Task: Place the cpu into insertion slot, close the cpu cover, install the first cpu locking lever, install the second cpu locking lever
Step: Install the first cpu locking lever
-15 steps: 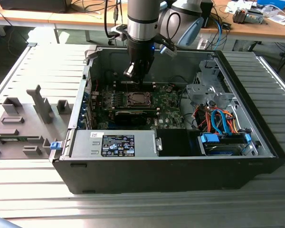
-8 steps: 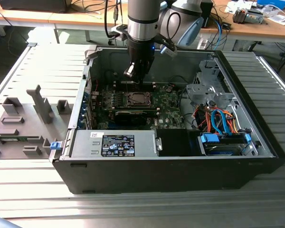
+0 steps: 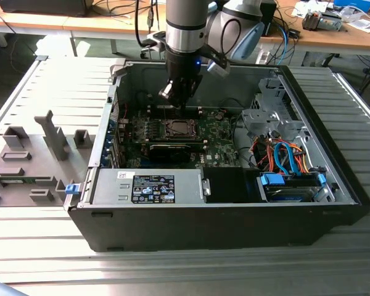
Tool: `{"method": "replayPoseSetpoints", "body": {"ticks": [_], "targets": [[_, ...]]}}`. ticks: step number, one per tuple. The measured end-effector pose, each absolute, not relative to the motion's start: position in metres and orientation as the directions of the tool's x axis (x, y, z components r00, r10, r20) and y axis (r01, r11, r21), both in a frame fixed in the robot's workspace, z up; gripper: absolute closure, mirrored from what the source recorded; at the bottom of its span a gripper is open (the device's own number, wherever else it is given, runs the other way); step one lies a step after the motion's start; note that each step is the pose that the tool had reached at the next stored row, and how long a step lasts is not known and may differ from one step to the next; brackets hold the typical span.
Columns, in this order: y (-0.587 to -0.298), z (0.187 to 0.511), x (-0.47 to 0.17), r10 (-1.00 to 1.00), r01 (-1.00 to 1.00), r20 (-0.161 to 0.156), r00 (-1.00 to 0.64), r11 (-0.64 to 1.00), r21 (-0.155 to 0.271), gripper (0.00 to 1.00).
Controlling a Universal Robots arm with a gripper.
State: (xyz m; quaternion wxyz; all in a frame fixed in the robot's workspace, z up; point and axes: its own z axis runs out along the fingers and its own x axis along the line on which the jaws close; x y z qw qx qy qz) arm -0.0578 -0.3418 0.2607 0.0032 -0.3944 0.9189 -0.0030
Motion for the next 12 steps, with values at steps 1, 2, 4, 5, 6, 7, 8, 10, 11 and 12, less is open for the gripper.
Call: {"method": "replayPoseSetpoints", "body": {"ticks": [1, 2, 4, 5, 6, 7, 8, 10, 11, 12], "targets": [[-0.3418, 0.2606, -0.0578, -0.720, -0.720, -0.003, -0.694, 0.694, -0.008, 0.89], [-0.3418, 0.2607, -0.0578, -0.713, -0.713, -0.003, -0.701, 0.701, -0.009, 0.89], [-0.3418, 0.2606, -0.0578, -0.698, -0.698, -0.002, -0.716, 0.716, -0.010, 0.89], [-0.3418, 0.2606, -0.0577, -0.694, -0.694, -0.001, -0.720, 0.720, -0.010, 0.89], [-0.3418, 0.2606, -0.0577, -0.688, -0.688, -0.001, -0.725, 0.725, -0.011, 0.89], [-0.3418, 0.2606, -0.0576, -0.685, -0.685, 0.000, -0.728, 0.728, -0.011, 0.89], [-0.3418, 0.2606, -0.0575, -0.683, -0.683, 0.000, -0.731, 0.731, -0.012, 0.89], [-0.3418, 0.2606, -0.0572, -0.674, -0.673, 0.002, -0.739, 0.739, -0.014, 0.89], [-0.3418, 0.2606, -0.0571, -0.669, -0.669, 0.003, -0.743, 0.743, -0.014, 0.89], [-0.3418, 0.2606, -0.0570, -0.666, -0.666, 0.003, -0.746, 0.746, -0.015, 0.89]]}}
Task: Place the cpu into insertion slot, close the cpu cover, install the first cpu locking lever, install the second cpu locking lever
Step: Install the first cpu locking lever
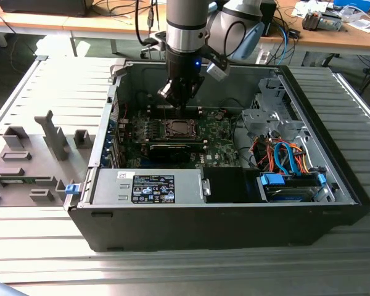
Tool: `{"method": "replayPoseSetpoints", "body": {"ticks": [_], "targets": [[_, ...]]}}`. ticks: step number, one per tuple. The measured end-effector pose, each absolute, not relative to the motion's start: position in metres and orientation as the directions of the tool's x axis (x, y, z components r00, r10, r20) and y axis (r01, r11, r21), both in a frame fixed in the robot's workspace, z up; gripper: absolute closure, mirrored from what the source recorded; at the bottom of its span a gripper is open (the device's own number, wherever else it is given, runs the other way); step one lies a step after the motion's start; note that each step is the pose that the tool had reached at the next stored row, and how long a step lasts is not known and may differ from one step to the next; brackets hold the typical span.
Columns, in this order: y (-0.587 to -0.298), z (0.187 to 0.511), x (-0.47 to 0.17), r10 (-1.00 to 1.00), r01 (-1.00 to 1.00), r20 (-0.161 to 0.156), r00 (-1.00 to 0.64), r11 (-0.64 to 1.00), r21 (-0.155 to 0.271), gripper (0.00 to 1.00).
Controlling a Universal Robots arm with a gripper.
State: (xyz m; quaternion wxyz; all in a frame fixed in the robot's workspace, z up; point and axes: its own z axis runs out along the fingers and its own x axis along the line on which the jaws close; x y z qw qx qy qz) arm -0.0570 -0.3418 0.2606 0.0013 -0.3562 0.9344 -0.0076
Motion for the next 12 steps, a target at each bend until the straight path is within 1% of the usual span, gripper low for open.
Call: {"method": "replayPoseSetpoints", "body": {"ticks": [12], "targets": [[-0.3418, 0.2607, -0.0564, -0.617, -0.617, 0.010, -0.787, 0.787, -0.023, 0.89]]}}
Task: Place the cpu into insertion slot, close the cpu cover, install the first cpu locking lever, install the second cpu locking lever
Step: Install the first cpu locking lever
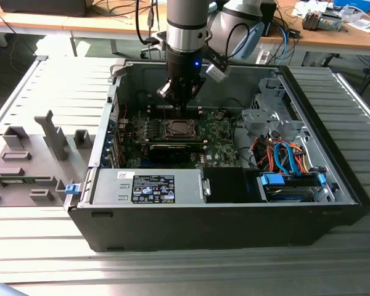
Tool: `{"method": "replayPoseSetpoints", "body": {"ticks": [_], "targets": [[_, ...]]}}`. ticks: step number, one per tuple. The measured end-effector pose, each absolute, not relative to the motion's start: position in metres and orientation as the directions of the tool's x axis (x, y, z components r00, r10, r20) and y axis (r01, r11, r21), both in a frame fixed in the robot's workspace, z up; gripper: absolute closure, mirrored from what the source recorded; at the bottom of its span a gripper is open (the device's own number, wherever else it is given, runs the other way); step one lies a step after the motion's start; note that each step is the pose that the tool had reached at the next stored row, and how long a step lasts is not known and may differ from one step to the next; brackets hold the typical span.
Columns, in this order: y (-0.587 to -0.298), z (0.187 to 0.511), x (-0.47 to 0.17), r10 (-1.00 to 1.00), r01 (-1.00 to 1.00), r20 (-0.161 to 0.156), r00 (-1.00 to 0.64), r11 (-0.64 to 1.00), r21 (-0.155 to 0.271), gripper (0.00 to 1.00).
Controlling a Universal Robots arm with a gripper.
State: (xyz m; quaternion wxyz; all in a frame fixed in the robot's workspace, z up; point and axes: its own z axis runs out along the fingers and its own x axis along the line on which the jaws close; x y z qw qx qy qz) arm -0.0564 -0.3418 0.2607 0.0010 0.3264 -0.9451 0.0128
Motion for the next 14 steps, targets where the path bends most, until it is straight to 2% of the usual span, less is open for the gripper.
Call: {"method": "replayPoseSetpoints", "body": {"ticks": [14], "targets": [[-0.3418, 0.2606, -0.0564, -0.573, -0.573, 0.011, -0.820, 0.819, -0.025, 0.89]]}}
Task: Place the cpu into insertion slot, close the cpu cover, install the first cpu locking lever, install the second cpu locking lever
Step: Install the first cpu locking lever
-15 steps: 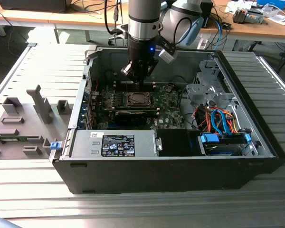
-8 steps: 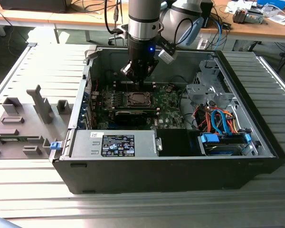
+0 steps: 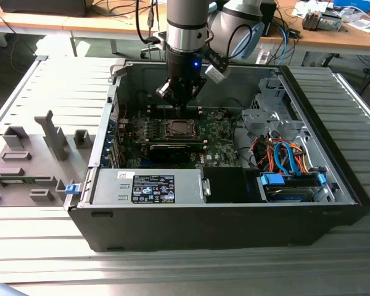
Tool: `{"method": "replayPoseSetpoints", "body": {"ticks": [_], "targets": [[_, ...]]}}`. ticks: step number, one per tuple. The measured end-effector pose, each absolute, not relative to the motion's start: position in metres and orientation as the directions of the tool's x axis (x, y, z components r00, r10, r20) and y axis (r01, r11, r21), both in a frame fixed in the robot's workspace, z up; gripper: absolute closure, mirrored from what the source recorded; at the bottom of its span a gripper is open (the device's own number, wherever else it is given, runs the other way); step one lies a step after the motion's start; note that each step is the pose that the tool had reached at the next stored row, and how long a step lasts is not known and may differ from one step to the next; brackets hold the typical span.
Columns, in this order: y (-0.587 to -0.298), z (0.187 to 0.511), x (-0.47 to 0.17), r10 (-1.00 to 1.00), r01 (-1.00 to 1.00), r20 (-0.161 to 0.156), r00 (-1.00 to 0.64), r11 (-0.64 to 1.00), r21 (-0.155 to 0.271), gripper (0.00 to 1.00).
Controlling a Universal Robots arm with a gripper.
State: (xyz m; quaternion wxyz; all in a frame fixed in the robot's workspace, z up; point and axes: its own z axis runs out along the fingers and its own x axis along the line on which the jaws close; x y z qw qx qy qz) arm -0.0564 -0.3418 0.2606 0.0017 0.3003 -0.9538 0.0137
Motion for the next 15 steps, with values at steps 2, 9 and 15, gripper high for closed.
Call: {"method": "replayPoseSetpoints", "body": {"ticks": [2, 9, 15], "targets": [[-0.3418, 0.2606, -0.0564, -0.567, -0.567, 0.011, -0.824, 0.823, -0.025, 0.89], [-0.3418, 0.2607, -0.0564, -0.541, -0.542, 0.011, -0.841, 0.840, -0.025, 0.89], [-0.3418, 0.2606, -0.0563, -0.522, -0.523, 0.011, -0.853, 0.852, -0.025, 0.89]]}}
